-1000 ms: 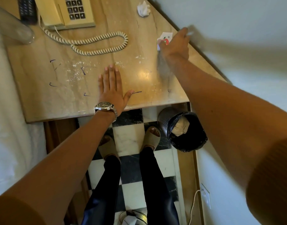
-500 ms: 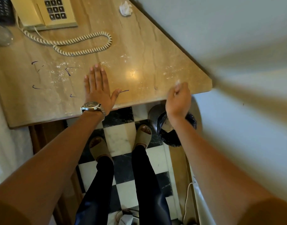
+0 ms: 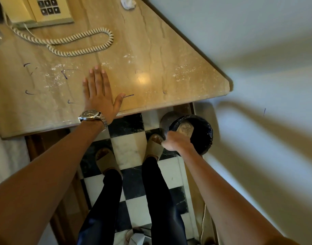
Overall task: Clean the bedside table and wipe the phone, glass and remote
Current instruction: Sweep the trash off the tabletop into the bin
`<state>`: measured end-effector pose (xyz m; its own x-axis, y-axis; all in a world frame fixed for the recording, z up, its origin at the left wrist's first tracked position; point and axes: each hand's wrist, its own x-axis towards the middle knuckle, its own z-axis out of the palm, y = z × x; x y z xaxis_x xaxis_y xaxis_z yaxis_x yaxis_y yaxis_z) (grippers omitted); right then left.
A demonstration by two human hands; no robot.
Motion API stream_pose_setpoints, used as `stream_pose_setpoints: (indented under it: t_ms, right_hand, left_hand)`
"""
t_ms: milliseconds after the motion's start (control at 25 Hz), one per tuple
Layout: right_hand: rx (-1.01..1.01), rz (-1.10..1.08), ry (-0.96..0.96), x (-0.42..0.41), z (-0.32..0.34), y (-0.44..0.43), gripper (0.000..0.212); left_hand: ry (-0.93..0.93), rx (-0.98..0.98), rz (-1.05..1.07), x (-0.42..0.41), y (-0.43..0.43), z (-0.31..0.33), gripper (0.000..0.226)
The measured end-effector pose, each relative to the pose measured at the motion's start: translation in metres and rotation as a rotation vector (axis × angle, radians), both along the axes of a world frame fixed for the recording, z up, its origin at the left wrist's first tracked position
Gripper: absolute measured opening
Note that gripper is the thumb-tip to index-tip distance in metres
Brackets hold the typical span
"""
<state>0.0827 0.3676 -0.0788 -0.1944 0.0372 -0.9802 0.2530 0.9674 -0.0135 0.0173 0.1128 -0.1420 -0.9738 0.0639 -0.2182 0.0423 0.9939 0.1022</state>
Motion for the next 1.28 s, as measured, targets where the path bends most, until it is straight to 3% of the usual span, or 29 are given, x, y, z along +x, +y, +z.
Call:
stream_pose_setpoints:
  t_ms: [120, 160, 240, 320, 360, 400, 480, 560, 720, 840, 920, 1000, 1120, 1160, 1280]
  right_hand:
    - [-0.26, -0.054, -0.232, -0.075, 0.046, -0.034, 0.026]
    - [-0.354, -0.037, -0.213, -0.105, 0.056, -0.045, 0.024]
    - [-0.437, -0.02, 0.15, -0.169, 0.066, -0.074, 0.021]
    - [-0.337, -0.029, 0.731, -0.23, 0.064, -0.103, 0.017]
    - [-0.273, 0.002, 0.92, -0.255, 0.06, -0.115, 0.023]
    - [-0.217, 0.079, 0.989, -0.277, 0.054, -0.124, 0.036]
    - [-0.099, 0.31, 0.911, -0.305, 0.037, -0.133, 0.053]
    - [0.007, 0.407, 0.901, -0.309, 0.023, -0.128, 0.052]
    - [-0.169, 0.049, 1.102, -0.229, 0.009, -0.087, 0.04]
    - [-0.27, -0.13, 1.108, -0.084, 0.004, -0.009, 0.018]
    - [-0.161, -0.231, 1.078, 0.012, -0.011, 0.035, 0.017]
    - [-0.009, -0.356, 0.906, 0.076, -0.02, 0.067, 0.018]
    - [0.115, -0.227, 0.365, 0.108, -0.036, 0.094, 0.067]
    - [0.121, -0.157, 0.247, 0.106, -0.038, 0.095, 0.072]
    - [-0.049, -0.034, 0.134, 0.082, -0.038, 0.075, 0.057]
  left_hand:
    - [-0.024, 0.013, 0.007, -0.002, -0.001, 0.002, 0.088]
    - [-0.033, 0.01, 0.008, -0.001, -0.001, 0.002, 0.089]
    - [-0.043, -0.016, 0.016, -0.002, 0.0, 0.003, 0.089]
    - [-0.051, -0.045, 0.02, -0.002, 0.0, 0.003, 0.089]
    - [-0.059, -0.051, 0.017, -0.002, 0.0, 0.003, 0.089]
    - [-0.064, -0.051, 0.013, -0.003, 0.0, 0.003, 0.089]
    - [-0.075, -0.052, 0.014, -0.002, -0.002, 0.003, 0.09]
    - [-0.085, -0.035, 0.015, -0.002, -0.001, 0.005, 0.09]
    - [-0.126, -0.028, 0.043, -0.006, -0.002, 0.012, 0.092]
    - [-0.172, -0.065, -0.021, 0.001, 0.015, 0.017, 0.092]
    - [-0.194, -0.063, -0.031, -0.004, 0.017, 0.017, 0.092]
    - [-0.174, -0.089, -0.019, -0.016, 0.011, 0.026, 0.091]
    - [-0.173, -0.087, 0.004, -0.026, 0.003, 0.033, 0.091]
    - [-0.175, -0.088, 0.012, -0.026, 0.003, 0.032, 0.091]
    - [-0.194, -0.073, 0.026, -0.027, 0.006, 0.029, 0.091]
